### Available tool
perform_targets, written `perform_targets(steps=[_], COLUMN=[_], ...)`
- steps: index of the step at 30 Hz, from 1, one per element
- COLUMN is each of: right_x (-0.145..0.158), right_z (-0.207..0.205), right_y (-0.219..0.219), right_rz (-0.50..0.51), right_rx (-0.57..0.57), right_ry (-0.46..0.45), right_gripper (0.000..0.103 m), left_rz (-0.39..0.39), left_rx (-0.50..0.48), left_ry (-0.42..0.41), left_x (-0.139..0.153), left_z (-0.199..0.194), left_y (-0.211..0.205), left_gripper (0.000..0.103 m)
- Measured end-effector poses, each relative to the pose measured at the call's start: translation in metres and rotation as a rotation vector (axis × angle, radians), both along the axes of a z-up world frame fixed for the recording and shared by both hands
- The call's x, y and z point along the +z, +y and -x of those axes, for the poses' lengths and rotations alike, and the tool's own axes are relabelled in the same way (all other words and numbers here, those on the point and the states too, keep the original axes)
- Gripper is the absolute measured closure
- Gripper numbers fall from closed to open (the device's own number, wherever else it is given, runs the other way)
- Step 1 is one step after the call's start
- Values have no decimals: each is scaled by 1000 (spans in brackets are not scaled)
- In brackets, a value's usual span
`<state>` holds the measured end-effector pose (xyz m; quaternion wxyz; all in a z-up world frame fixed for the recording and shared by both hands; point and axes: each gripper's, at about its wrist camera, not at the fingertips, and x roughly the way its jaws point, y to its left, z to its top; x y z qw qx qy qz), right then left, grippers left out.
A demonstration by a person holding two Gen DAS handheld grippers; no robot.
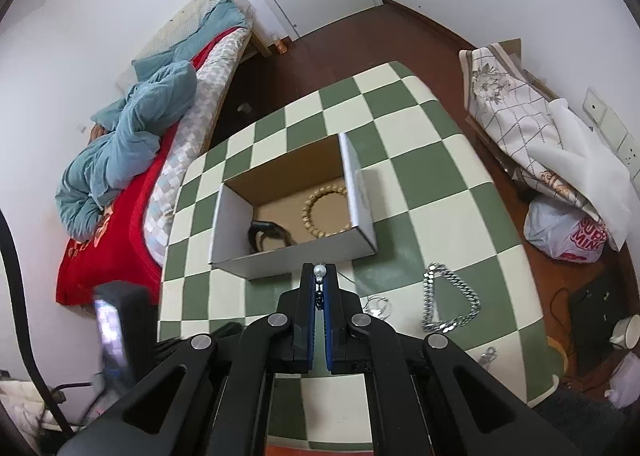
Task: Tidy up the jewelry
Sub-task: 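Carry the chain bracelet with the left tool while the right tool carries the necklace to the box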
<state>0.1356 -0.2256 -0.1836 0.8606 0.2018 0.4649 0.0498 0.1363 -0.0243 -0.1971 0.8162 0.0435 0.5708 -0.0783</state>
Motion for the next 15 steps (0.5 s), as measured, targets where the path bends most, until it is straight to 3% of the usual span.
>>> perform_targets(steps=[5,7,15], right_x=[-31,-30,21], right_z=[-6,-4,-3], right_y=[-10,-11,-5], right_rz=[-18,-26,-21], right_rx=[-3,-7,27], right_ry=[76,71,-12], right_gripper=[100,100,100], left_rz=[59,83,120], left_rx=[12,11,-7], left_ry=[-51,-68,-158], left_x=[33,46,103], left_z=[-5,-9,-18], left_y=[11,15,16], left_gripper=[103,103,103])
